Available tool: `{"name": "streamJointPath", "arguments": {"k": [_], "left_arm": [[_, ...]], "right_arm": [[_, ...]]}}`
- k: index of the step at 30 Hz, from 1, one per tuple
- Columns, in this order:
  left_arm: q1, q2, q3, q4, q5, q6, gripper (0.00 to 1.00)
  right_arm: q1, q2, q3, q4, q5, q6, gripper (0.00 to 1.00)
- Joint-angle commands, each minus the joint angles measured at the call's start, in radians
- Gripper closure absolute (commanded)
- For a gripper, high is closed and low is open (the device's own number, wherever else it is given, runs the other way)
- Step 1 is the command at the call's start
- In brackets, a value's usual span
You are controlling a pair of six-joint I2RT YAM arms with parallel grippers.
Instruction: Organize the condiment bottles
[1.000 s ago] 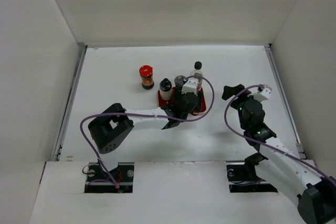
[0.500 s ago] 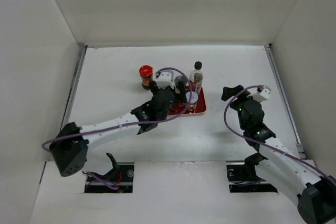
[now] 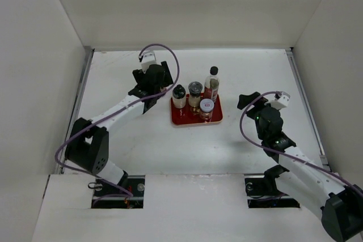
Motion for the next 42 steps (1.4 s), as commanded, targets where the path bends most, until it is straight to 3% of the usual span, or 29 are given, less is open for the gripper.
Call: {"name": "streamJointPath", "arguments": {"k": [1, 10, 14, 16, 22, 29, 33, 42], "left_arm": [[0.035, 0.05, 0.104, -0.02, 0.076, 0.012, 0.11], [0.079, 0.185, 0.162, -0.014, 0.09, 0.025, 0.15], [0.076, 0.212, 0.178, -0.003, 0.086, 0.032, 0.27], [0.073, 0.208, 0.175, 0.0, 0.077, 0.043, 0.38], [0.055, 0.093, 0.106, 0.0, -0.014, 0.075, 0.61], [-0.025, -0.168, -0.051, -0.012, -0.12, 0.115, 0.64], [-0.132, -0.301, -0.115, -0.066, -0.123, 0.094, 0.64], [-0.366, -0.302, -0.06, -0.072, -0.109, 0.039, 0.64]], "right_arm": [[0.019, 0.019, 0.021, 0.078, -0.026, -0.011, 0.0], [0.037, 0.022, 0.027, 0.082, -0.026, -0.02, 0.0], [0.037, 0.016, 0.024, 0.082, -0.026, -0.02, 0.0], [0.037, 0.009, 0.022, 0.082, -0.026, -0.02, 0.0], [0.037, 0.008, 0.021, 0.082, -0.026, -0.02, 0.0], [0.037, 0.005, 0.019, 0.082, -0.025, -0.02, 0.0], [0.037, -0.006, 0.018, 0.079, -0.021, -0.02, 0.0], [0.037, -0.009, 0.016, 0.076, -0.021, -0.02, 0.0]]}}
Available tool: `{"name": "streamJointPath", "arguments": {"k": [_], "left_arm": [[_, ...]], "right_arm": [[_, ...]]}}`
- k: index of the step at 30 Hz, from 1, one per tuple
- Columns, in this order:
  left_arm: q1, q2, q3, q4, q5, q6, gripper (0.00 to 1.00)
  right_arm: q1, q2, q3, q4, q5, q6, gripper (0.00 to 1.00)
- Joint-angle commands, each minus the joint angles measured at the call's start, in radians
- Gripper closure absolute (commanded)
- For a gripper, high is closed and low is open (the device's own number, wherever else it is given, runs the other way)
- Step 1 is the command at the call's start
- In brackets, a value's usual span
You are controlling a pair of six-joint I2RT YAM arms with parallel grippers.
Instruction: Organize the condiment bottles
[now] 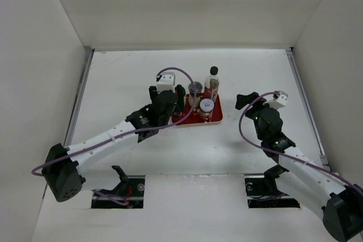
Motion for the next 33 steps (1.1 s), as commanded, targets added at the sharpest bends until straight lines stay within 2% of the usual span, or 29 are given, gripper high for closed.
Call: {"name": "streamJointPath", "arguments": {"k": [1, 8, 17, 21, 25, 30, 31, 33], "left_arm": [[-0.044, 0.012, 0.075, 0.118, -0.022, -0.02, 0.64], [-0.055, 0.121, 0.083, 0.259, 0.051, -0.017, 0.64], [-0.042, 0.233, 0.077, 0.357, 0.094, -0.016, 0.64], [-0.037, 0.276, 0.068, 0.369, 0.097, -0.019, 0.6], [-0.038, 0.266, 0.036, 0.388, 0.084, -0.02, 0.45], [-0.032, 0.202, 0.005, 0.376, 0.067, -0.019, 0.1], [-0.035, 0.182, 0.0, 0.373, 0.062, -0.017, 0.0], [-0.041, 0.136, -0.009, 0.359, 0.054, -0.012, 0.0]], "right_arm": [[0.007, -0.012, 0.016, 0.048, -0.005, -0.01, 0.0], [0.007, -0.025, 0.013, 0.045, -0.005, -0.01, 0.0], [0.007, -0.02, 0.014, 0.045, -0.004, -0.011, 0.0], [0.007, -0.02, 0.013, 0.045, -0.002, -0.013, 0.0], [0.007, -0.015, 0.014, 0.045, -0.001, -0.014, 0.0], [0.007, -0.019, 0.014, 0.044, 0.002, -0.014, 0.0], [0.007, -0.017, 0.014, 0.044, 0.004, -0.016, 0.0], [0.007, -0.014, 0.016, 0.042, 0.013, -0.019, 0.0]]}}
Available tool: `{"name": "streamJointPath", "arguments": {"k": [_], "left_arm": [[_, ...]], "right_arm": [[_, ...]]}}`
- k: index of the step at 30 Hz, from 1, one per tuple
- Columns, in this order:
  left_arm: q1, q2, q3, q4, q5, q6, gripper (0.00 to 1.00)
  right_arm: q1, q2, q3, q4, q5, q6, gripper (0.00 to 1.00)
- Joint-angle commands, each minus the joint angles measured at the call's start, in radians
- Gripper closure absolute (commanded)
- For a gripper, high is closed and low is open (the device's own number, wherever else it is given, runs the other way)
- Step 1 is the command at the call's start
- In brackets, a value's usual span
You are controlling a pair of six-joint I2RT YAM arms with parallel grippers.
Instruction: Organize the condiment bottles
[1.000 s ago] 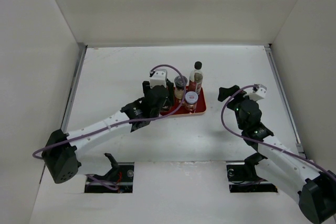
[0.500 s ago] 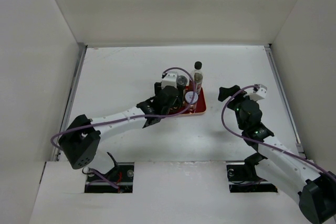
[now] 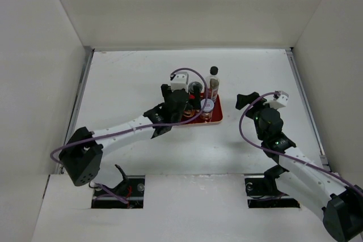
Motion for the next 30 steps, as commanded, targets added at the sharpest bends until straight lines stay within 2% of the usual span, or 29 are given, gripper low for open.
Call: {"name": "streamJointPath", "arguments": {"k": [1, 6, 10, 13, 17, 18, 20, 23, 27, 30], "left_arm": [[-0.006, -0.129, -0.018, 0.06, -0.036, 0.002, 0.0], [-0.024, -0.293, -0.086, 0.043, -0.108, 0.004, 0.0], [0.008, -0.444, -0.221, 0.057, -0.148, -0.024, 0.0], [0.11, -0.53, -0.343, 0.024, -0.125, -0.1, 0.0], [0.342, -0.613, -0.432, -0.123, 0.075, -0.238, 0.0], [0.397, -0.617, -0.434, -0.156, 0.115, -0.246, 0.0], [0.471, -0.62, -0.433, -0.219, 0.157, -0.252, 0.0], [0.452, -0.608, -0.428, -0.259, 0.145, -0.275, 0.0], [0.376, -0.607, -0.446, -0.256, 0.119, -0.297, 0.0], [0.317, -0.626, -0.451, -0.217, 0.103, -0.298, 0.0]], "right_arm": [[0.007, -0.005, 0.016, 0.042, 0.021, -0.017, 0.0], [0.007, 0.01, 0.019, 0.039, 0.061, -0.033, 0.0], [0.016, 0.059, 0.039, 0.036, 0.049, -0.034, 0.0], [0.036, 0.065, 0.048, 0.033, 0.044, -0.03, 0.0], [0.07, 0.0, 0.056, -0.002, 0.038, -0.031, 0.0], [0.081, -0.02, 0.054, -0.019, 0.038, -0.03, 0.05], [0.098, -0.059, 0.056, -0.07, 0.049, -0.025, 0.24], [0.113, -0.103, 0.063, -0.154, 0.067, -0.011, 0.49], [0.114, -0.154, 0.088, -0.283, 0.106, -0.008, 0.68], [0.116, -0.165, 0.123, -0.375, 0.123, -0.008, 0.69]]}}
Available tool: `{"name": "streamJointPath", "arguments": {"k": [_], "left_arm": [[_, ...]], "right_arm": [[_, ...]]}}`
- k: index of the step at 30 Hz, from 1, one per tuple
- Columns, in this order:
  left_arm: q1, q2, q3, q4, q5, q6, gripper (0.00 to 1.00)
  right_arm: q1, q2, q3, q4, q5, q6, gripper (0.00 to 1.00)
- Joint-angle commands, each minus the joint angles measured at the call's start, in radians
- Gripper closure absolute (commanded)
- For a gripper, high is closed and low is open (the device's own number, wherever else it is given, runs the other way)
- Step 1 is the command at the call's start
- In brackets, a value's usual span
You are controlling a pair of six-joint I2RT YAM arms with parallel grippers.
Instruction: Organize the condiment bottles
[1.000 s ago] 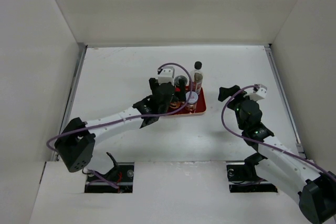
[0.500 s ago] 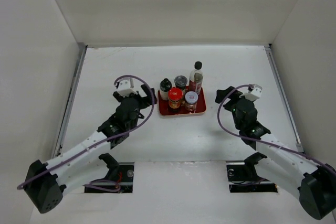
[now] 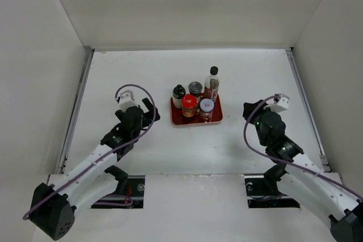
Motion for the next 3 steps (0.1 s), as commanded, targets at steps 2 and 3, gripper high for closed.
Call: {"name": "streamJointPath", "arguments": {"k": [2, 3], "left_arm": [[-0.075, -0.029, -0.007, 0.062, -0.005, -0.018, 0.0], [-0.083, -0.025, -0.002, 0.064, -0.01, -0.015, 0.0]], "right_arm": [[0.01, -0.015, 0.092, -0.146, 0.046, 0.009, 0.57], [0.015, -0.015, 0.1, -0.157, 0.051, 0.015, 0.48]]}}
